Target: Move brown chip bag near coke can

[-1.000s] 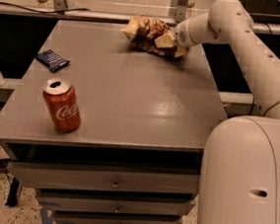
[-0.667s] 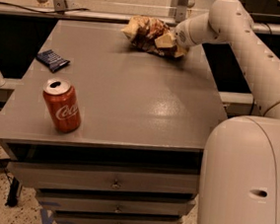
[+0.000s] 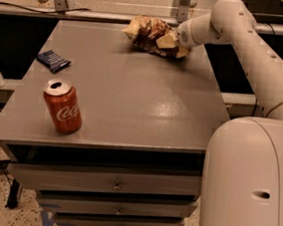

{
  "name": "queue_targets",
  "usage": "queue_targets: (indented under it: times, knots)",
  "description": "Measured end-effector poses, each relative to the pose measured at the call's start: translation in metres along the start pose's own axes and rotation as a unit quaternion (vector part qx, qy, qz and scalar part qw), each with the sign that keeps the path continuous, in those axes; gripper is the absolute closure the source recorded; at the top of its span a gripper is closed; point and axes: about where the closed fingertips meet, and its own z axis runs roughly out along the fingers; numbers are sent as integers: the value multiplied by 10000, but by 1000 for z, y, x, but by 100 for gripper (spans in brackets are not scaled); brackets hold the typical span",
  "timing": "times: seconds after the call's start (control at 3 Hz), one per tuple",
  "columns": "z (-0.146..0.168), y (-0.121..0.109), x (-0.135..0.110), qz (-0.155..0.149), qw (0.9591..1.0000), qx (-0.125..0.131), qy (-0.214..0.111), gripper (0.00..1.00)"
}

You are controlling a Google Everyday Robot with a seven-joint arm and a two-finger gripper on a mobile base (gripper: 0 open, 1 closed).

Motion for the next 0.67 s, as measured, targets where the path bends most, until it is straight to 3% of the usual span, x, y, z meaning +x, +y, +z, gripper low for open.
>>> queue_targets:
  times: [0.67]
  knots:
    - [4, 2, 1, 2, 10000, -26, 14, 36]
